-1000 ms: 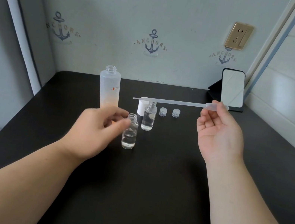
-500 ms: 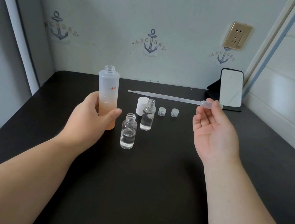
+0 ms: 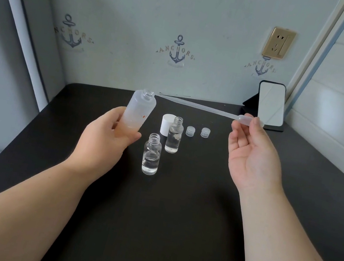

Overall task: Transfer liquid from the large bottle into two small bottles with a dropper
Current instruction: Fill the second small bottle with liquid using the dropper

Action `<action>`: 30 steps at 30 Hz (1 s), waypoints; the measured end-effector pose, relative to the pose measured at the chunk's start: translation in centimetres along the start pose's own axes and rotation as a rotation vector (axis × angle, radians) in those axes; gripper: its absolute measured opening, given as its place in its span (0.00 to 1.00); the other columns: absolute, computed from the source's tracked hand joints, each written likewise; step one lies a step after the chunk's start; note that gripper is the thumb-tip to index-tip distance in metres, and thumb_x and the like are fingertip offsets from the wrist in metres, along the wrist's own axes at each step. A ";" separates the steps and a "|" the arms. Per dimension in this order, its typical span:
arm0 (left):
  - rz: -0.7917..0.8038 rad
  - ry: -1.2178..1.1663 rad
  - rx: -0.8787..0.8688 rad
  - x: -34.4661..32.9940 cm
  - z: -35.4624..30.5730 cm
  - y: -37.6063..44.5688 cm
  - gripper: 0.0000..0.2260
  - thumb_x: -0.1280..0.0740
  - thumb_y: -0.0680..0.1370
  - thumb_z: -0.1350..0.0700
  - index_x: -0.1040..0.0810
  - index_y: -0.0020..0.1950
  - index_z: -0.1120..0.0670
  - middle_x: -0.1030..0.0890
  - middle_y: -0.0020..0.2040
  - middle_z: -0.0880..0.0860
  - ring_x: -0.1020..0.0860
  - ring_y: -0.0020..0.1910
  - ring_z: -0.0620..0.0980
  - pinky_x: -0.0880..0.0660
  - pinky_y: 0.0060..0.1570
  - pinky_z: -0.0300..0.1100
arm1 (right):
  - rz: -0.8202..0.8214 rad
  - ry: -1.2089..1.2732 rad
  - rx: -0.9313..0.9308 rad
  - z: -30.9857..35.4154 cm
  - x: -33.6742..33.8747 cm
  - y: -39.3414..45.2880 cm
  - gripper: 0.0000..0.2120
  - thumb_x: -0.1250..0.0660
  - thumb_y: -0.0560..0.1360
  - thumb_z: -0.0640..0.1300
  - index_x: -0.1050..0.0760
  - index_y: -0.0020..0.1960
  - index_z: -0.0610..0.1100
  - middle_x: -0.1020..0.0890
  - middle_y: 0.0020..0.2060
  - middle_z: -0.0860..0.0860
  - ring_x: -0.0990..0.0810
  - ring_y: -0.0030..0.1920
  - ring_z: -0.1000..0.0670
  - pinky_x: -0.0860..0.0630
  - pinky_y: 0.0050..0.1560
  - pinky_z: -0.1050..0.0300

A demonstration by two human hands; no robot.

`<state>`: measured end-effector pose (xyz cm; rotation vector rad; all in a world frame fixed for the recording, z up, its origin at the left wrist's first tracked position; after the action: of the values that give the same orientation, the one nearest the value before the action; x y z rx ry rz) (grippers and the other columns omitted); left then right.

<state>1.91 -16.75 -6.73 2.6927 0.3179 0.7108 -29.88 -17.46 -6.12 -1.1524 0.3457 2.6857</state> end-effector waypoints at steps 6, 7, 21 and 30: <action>-0.012 0.066 -0.061 0.2 -0.6 0.2 0.08 0.30 0.76 0.50 0.24 0.52 0.40 0.21 0.44 0.42 0.23 0.42 0.45 0.25 0.40 0.48 | -0.011 -0.051 0.033 0.4 0.1 0.0 0.07 0.32 0.80 0.42 0.17 0.51 0.40 0.13 0.44 0.48 0.14 0.45 0.50 0.20 0.46 0.61; -0.022 0.088 -0.074 0.3 -0.6 0.2 0.09 0.30 0.76 0.51 0.25 0.52 0.40 0.22 0.43 0.42 0.24 0.42 0.43 0.28 0.39 0.45 | -0.015 -0.057 0.040 0.5 0.2 0.0 0.06 0.32 0.80 0.41 0.18 0.52 0.39 0.13 0.43 0.49 0.14 0.44 0.50 0.20 0.46 0.61; -0.089 0.241 -0.149 0.8 -0.8 0.3 0.18 0.27 0.75 0.55 0.24 0.61 0.40 0.25 0.49 0.37 0.30 0.48 0.38 0.35 0.46 0.31 | -0.044 -0.111 0.083 1.4 0.2 -0.4 0.05 0.32 0.80 0.39 0.18 0.49 0.41 0.14 0.40 0.48 0.16 0.41 0.50 0.20 0.45 0.61; -0.092 0.325 -0.242 0.3 -1.4 0.1 0.22 0.24 0.73 0.60 0.21 0.66 0.48 0.21 0.56 0.44 0.26 0.57 0.53 0.32 0.56 0.43 | 0.086 -0.306 0.093 0.5 -1.3 -0.8 0.09 0.30 0.79 0.40 0.14 0.42 0.46 0.14 0.40 0.48 0.17 0.38 0.51 0.21 0.44 0.60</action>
<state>1.43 -16.44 -5.41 2.3173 0.4037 1.0853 -29.14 -16.68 -4.95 -0.7016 0.4711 2.8276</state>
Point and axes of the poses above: each hand's wrist, its own y-axis towards the middle knuckle, its own x-axis out of the back of the hand, z = x × y, the point moved 9 cm from there along y, towards the middle knuckle
